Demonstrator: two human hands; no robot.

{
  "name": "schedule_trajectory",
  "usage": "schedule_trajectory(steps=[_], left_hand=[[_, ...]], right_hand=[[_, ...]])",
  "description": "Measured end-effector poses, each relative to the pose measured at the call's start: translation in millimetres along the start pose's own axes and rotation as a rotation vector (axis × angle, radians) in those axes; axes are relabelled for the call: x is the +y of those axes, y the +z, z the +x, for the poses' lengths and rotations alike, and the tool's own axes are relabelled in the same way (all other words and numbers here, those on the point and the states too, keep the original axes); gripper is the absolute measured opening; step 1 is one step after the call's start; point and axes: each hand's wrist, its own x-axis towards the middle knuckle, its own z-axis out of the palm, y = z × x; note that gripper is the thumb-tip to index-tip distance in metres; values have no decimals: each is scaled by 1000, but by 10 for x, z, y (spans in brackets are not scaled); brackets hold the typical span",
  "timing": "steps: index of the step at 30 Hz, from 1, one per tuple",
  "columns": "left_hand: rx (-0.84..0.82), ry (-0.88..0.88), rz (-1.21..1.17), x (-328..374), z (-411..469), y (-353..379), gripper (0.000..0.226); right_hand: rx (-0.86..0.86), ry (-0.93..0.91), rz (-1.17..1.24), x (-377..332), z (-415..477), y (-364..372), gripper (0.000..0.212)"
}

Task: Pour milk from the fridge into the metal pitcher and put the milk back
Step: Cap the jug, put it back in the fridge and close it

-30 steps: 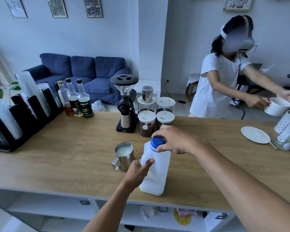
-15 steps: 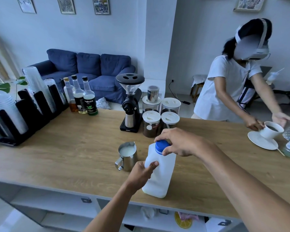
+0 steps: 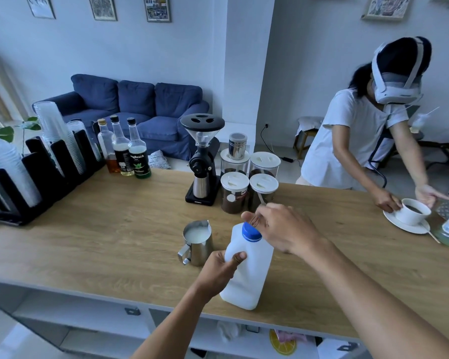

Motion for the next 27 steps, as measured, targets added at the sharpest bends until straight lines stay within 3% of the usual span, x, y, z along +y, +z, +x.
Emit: schedule_trajectory(steps=[3, 6, 9, 12, 15, 18, 20, 23, 25, 27], left_hand=[[-6, -4, 2, -19, 10, 1, 47], [-25, 4, -1, -48, 27, -14, 53], [-62, 15, 28, -25, 33, -21, 53], [-59, 35, 27, -24, 30, -17, 61], [-18, 61, 20, -50, 11, 20, 67], [9, 84, 46, -30, -11, 47, 57], [3, 81, 47, -31, -12, 38, 56], [-14, 77, 56, -40, -7, 40, 68], [-17, 81, 68, -46, -15, 22, 73], [-16, 87, 70, -43, -16, 13, 74]], right_hand=[[-78, -93, 376, 94, 69, -84, 68], [-123, -132, 319, 91, 151, 87, 64], [-190, -98, 256, -22, 185, 293, 43], [6, -60, 391, -160, 158, 404, 31], [286, 142, 283, -339, 106, 558, 25], [292, 289, 118, -464, 96, 600, 27], [158, 219, 133, -395, 133, 504, 31], [-143, -55, 61, -171, 229, 282, 41], [-149, -228, 74, -131, 273, 248, 38], [-112, -255, 242, -184, 234, 278, 41]])
